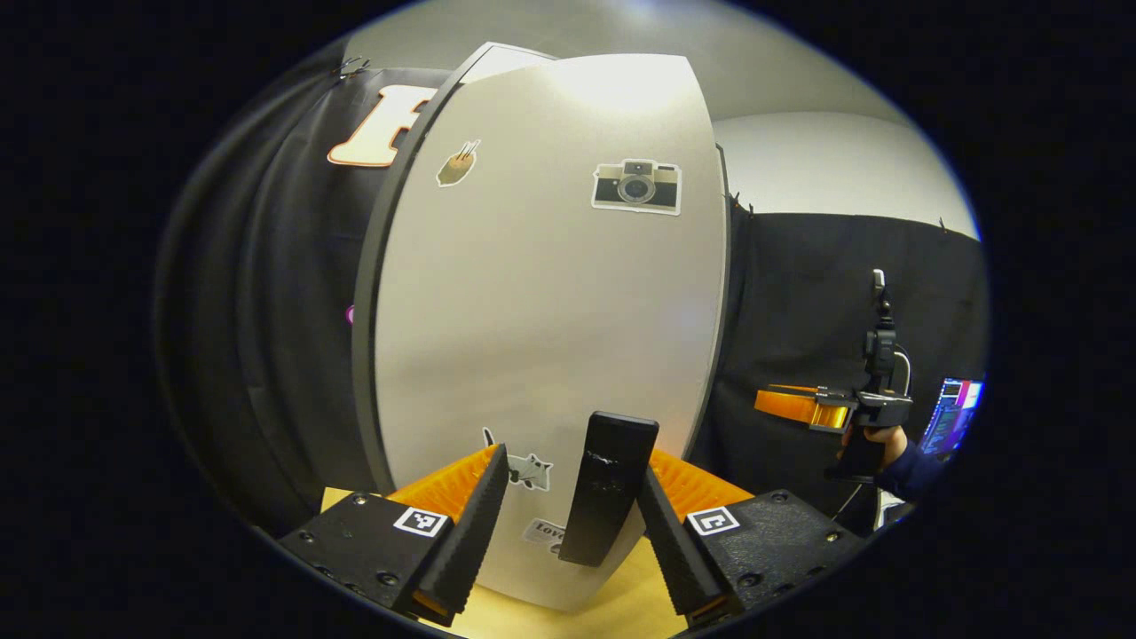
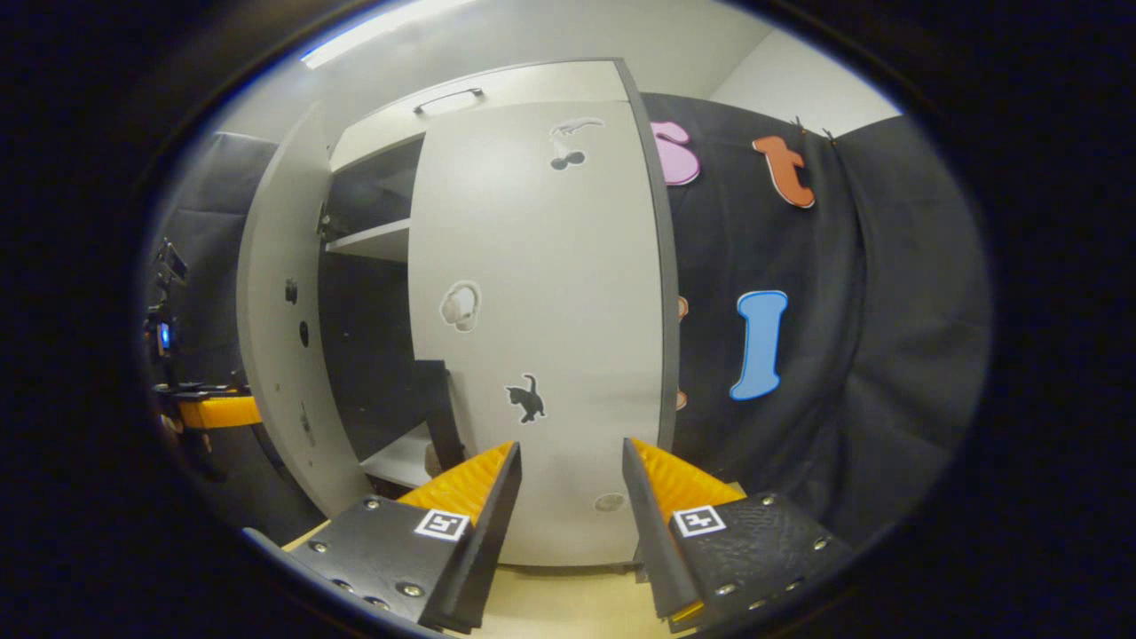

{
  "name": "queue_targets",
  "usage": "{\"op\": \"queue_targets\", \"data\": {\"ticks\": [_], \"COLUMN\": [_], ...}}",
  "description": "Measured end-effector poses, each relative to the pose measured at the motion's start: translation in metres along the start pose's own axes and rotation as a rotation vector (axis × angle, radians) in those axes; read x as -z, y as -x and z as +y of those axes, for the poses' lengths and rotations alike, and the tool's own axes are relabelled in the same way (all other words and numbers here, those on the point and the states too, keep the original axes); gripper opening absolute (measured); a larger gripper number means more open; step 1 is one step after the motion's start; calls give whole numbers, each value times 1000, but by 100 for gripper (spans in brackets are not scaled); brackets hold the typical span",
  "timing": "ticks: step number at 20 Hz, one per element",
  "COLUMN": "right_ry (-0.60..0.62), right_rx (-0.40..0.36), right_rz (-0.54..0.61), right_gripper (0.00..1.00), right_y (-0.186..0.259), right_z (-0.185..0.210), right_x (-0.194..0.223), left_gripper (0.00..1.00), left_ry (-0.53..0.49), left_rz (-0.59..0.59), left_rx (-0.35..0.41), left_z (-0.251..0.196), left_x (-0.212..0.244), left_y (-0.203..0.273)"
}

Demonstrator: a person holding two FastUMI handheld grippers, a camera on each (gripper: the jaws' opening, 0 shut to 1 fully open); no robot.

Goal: Grab one shoe with the right hand and put it into the shoe cabinet, grab the other shoe with the left hand and put it into the shoe cabinet; then close the right door with the right hand and the left door with the left hand.

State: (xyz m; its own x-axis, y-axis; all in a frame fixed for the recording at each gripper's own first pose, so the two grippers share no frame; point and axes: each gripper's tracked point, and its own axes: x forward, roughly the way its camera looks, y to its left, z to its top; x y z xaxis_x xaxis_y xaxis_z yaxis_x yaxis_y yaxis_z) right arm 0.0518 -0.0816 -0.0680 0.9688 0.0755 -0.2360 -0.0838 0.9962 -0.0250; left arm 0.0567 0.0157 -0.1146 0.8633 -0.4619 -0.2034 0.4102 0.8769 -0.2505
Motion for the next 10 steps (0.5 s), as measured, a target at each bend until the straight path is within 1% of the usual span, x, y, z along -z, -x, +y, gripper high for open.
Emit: {"op": "queue_targets", "data": {"ticks": [6, 7, 8, 10], "right_ry": [-12, -18, -24, -33], "right_rx": [45, 53, 60, 76], "right_rz": [-6, -5, -5, -3], "right_gripper": [69, 67, 69, 69], "right_y": [14, 15, 17, 20], "right_z": [-30, -36, -41, -51], "right_x": [0, 1, 1, 3], "left_gripper": [83, 83, 83, 83], "left_ry": [-62, -63, -63, -82], "left_rz": [11, 12, 12, 9], "left_rx": [5, 4, 1, -10], "left_z": [-12, -12, -13, -14], "left_x": [0, -1, -1, -3], "left_y": [-32, -37, -42, -53]}}
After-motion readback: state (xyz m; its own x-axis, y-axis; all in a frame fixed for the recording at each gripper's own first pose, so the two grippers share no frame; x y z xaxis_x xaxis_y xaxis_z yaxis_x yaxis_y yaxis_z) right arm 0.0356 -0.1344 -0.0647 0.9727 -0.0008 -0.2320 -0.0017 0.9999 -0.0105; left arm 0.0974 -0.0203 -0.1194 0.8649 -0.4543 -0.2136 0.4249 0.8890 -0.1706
